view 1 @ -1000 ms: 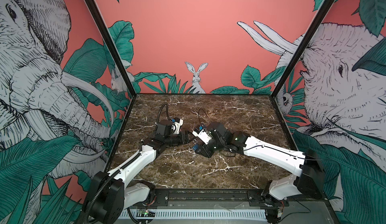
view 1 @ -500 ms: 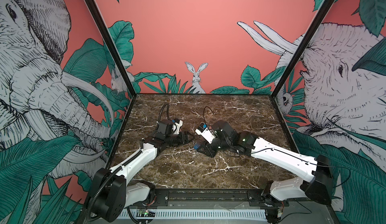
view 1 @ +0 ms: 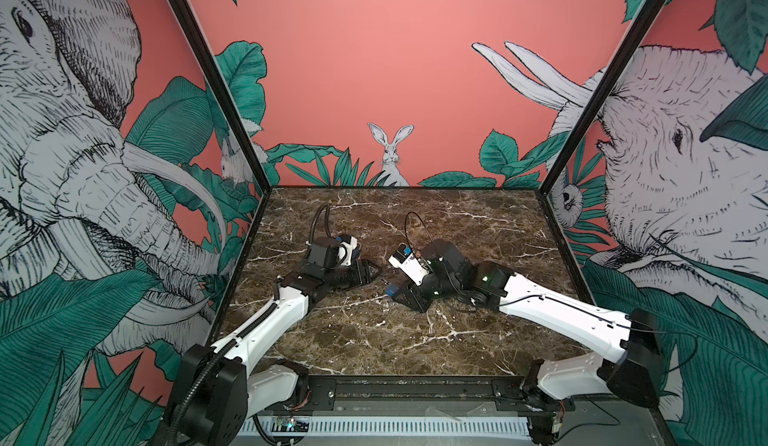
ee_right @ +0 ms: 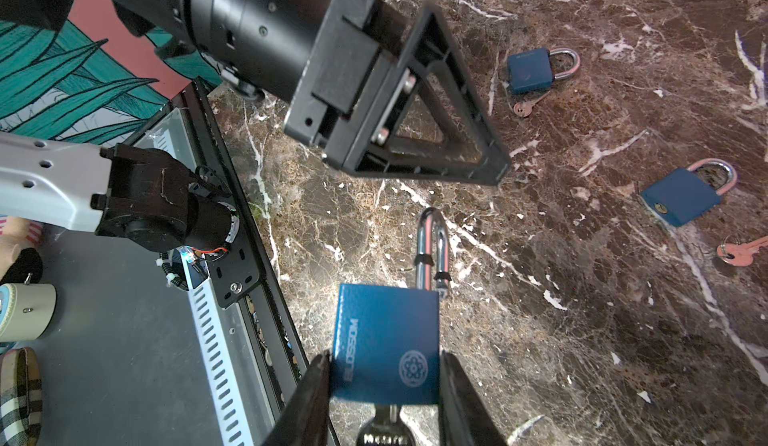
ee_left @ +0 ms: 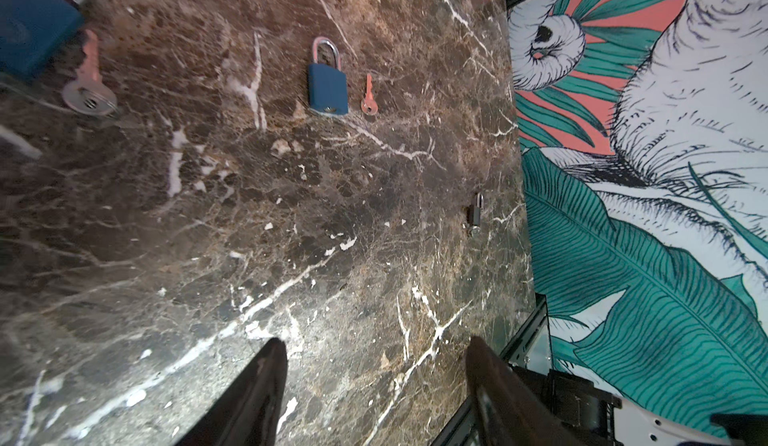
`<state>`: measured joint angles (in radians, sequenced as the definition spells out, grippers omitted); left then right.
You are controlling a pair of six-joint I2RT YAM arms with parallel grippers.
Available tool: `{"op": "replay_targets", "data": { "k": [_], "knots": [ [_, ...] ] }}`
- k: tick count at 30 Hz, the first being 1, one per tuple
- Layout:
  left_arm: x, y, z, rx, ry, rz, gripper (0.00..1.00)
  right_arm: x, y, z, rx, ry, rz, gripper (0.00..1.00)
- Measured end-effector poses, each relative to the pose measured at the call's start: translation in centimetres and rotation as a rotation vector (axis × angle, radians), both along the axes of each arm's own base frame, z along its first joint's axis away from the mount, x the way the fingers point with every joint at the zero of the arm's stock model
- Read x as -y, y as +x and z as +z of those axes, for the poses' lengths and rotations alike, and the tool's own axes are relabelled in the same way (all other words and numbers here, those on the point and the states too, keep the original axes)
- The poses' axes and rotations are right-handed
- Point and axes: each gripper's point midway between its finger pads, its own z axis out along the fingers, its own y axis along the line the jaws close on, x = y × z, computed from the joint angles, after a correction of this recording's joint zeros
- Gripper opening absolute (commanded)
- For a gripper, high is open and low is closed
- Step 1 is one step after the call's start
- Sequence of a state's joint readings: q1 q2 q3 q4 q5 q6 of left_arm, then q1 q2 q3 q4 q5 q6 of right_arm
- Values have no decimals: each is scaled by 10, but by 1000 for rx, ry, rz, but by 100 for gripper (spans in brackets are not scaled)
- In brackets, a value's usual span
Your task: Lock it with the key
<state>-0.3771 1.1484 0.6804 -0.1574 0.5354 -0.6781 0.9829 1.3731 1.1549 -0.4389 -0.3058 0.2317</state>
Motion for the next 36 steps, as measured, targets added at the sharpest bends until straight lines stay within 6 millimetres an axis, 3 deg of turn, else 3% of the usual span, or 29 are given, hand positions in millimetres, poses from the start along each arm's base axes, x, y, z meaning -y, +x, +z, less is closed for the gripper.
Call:
{"op": "replay_targets", "data": {
  "k": [8,18,25,36],
  "knots": [
    [-1,-7,10,86,-105,-40,73,1,2,0,-1,0,-5,4],
    [16,-17,50,278,-252,-174,78,3,13,7,-41,49,-40,4],
    [24,-15,47,274,-288,-212,80,-4,16,8,-65,79,-44,3],
    [29,-18,59,299,-331,-235,81,-17,34,-3,-109,142,-90,2]
  ]
}}
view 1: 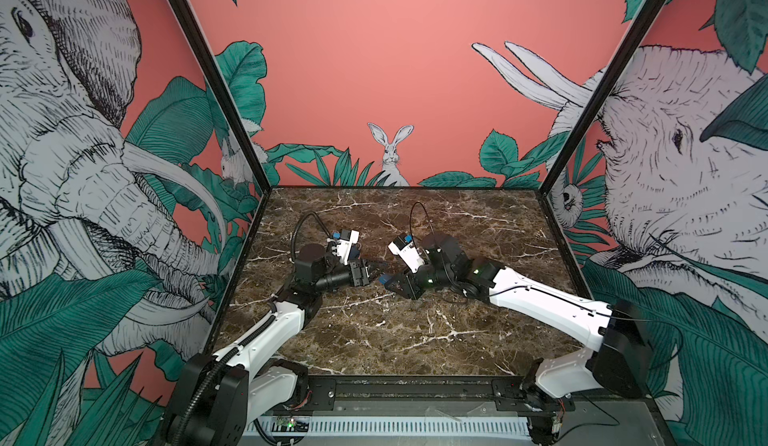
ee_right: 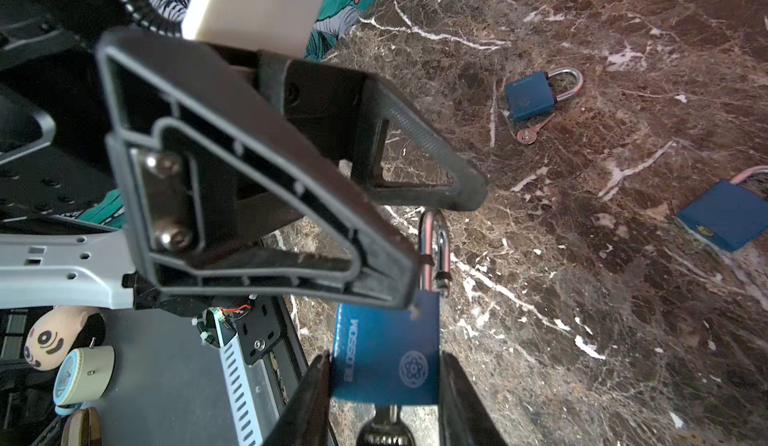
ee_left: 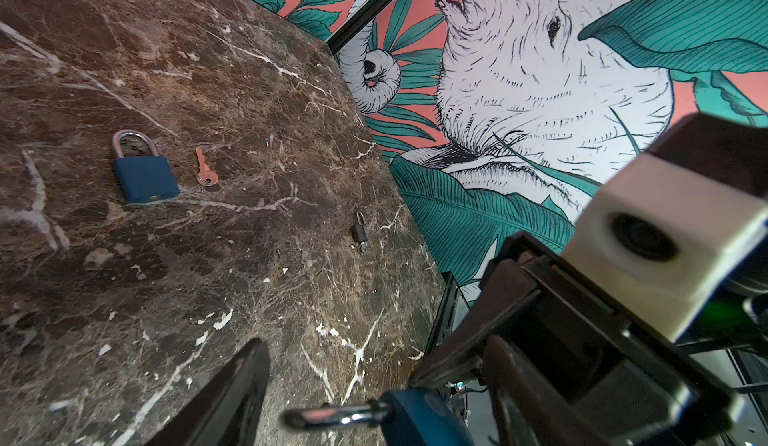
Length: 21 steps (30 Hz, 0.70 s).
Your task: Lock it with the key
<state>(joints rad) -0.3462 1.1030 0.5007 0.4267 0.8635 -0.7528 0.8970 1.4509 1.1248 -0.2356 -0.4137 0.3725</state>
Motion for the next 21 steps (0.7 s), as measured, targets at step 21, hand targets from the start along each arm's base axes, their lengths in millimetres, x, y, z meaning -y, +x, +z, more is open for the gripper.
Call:
{"op": "replay_targets", "data": {
  "k": [21],
  "knots": [
    [-5,4,1,-8,2,43,78,-1,9,-3,-40,88,-29,2]
  ]
}}
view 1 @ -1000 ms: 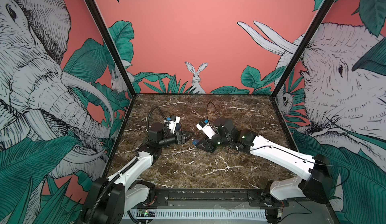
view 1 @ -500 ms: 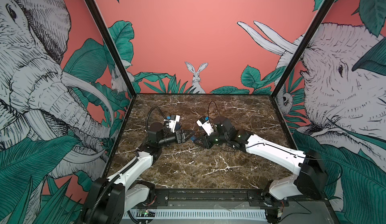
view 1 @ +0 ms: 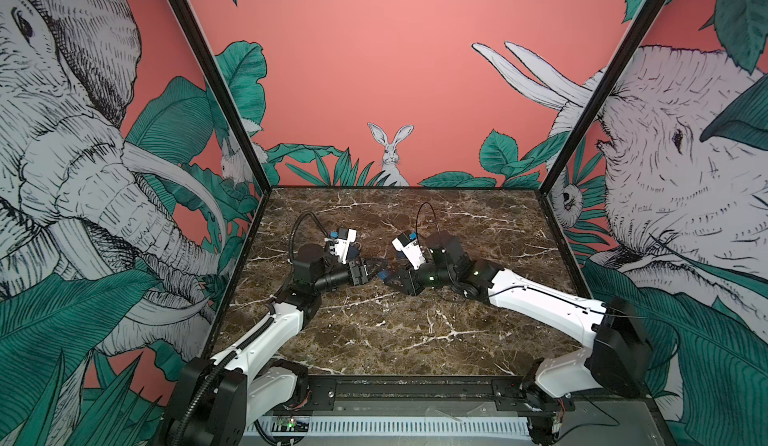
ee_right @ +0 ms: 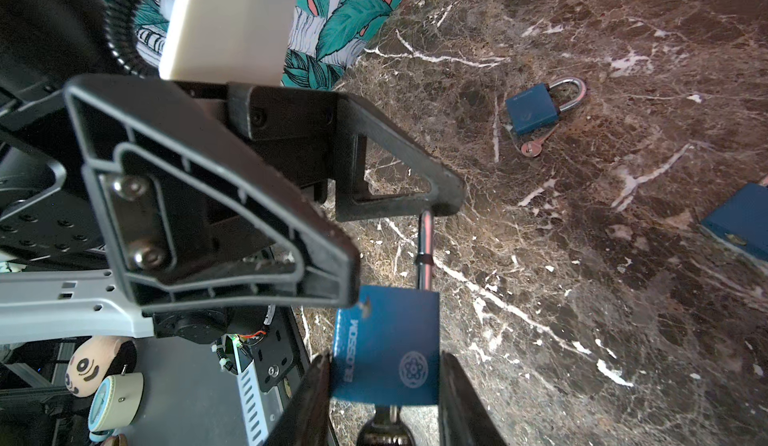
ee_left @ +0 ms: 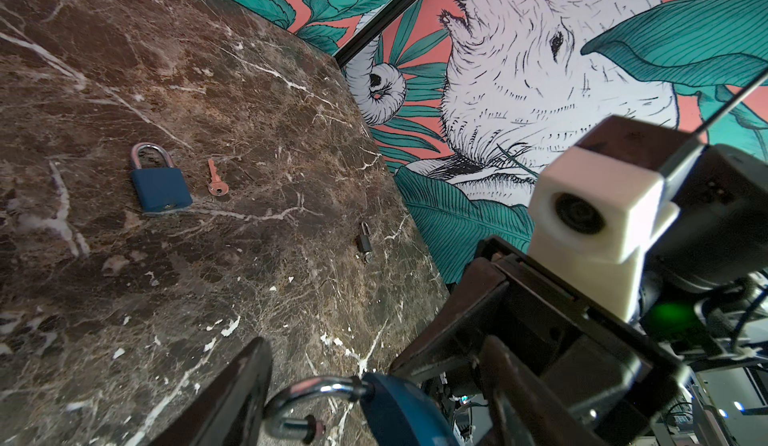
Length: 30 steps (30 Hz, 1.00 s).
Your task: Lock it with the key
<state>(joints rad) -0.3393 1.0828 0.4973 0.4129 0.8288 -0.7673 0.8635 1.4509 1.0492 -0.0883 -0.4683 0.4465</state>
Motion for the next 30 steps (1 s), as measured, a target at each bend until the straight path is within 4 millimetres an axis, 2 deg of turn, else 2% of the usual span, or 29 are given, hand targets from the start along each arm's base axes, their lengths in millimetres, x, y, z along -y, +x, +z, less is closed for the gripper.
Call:
{"op": "replay_targets", "data": {
  "k": [8,16,30],
  "knots": [
    [-9,1,-10,-34,-3,24,81,-2,1,5,3,23,-2,2],
    [-9,1,-4,-33,-31,16,81,-6,3,11,5,53,0,2],
    [-10,-4,2,-30,-37,13,67,-11,10,4,-10,53,-9,1]
  ]
}}
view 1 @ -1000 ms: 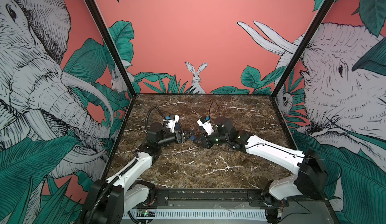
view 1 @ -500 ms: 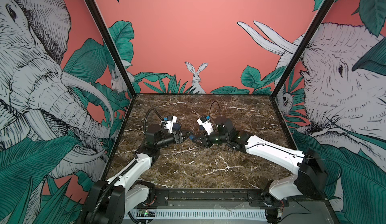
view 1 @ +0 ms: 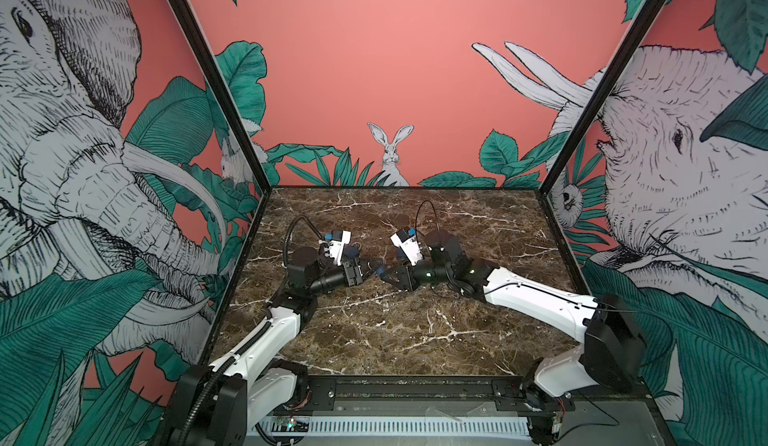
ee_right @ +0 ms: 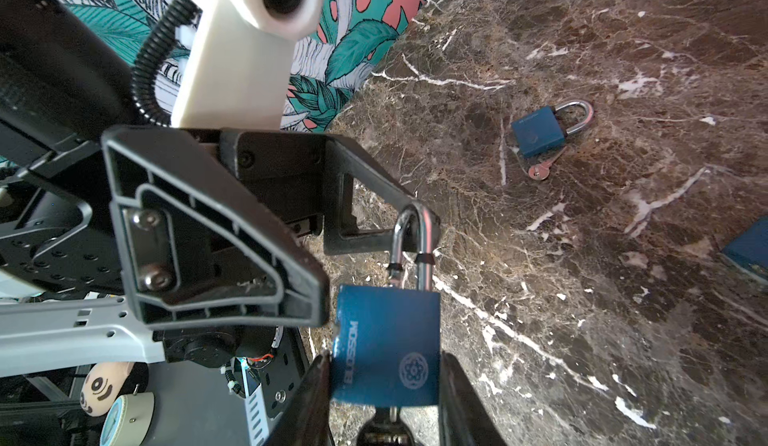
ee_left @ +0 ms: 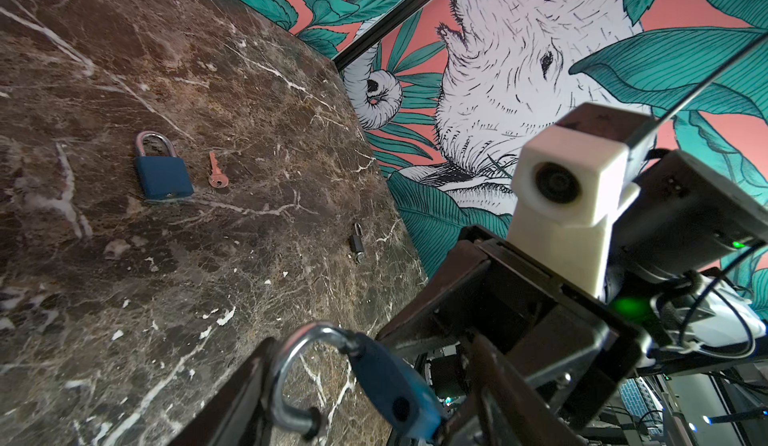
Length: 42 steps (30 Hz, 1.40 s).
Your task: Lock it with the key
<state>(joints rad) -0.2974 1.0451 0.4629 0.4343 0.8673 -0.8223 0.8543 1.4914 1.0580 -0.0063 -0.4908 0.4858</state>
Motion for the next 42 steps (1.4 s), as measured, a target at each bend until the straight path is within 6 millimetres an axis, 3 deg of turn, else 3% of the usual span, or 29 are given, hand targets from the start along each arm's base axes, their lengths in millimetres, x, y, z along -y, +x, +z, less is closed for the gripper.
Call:
{"op": "replay_targets", "data": {
  "k": [7,17,42],
  "knots": [
    [-2,0,-4,-25,26,10,57,1,0,-6,-1,-25,8,1],
    [-3,10,-23,-98,69,45,53,2,-1,-9,6,-37,13,1],
    [-3,13,-24,-111,76,51,33,1,3,-12,7,-60,8,1]
  ]
}}
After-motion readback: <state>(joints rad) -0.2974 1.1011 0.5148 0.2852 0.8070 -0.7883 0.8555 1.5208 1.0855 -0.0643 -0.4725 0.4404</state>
